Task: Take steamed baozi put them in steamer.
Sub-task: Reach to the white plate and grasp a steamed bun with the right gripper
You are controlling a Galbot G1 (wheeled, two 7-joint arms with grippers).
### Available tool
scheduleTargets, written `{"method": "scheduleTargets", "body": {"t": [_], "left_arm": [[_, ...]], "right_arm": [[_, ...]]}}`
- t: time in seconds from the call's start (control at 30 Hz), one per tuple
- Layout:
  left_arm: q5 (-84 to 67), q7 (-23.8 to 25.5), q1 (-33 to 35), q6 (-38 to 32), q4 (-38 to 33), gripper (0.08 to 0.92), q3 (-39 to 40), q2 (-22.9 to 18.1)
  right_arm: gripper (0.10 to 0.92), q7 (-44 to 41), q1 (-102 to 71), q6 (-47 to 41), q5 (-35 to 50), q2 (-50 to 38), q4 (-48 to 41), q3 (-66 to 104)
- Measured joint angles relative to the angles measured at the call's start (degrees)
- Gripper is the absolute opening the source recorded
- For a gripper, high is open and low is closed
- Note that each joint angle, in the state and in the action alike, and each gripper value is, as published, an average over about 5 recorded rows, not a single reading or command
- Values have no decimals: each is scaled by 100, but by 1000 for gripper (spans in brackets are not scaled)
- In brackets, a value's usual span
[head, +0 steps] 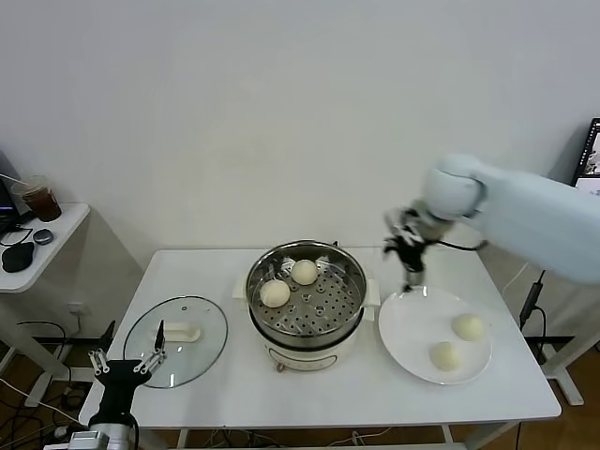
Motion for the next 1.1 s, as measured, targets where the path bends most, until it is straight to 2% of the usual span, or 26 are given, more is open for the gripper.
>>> {"method": "scheduleTargets", "body": {"t": [0.2,0.43,1.1], "left_arm": [[49,1,61,4,-50,823,-44,-35],[85,14,163,8,-122,823,-116,-79],[92,20,213,-13,-132,823,-200,-102]], "right_arm": [[823,62,-1113,314,-512,-584,1,713],[823,270,-2377,481,-993,-812,-126,1583],[821,759,-3924,507,-1493,-406,-710,2626]]}}
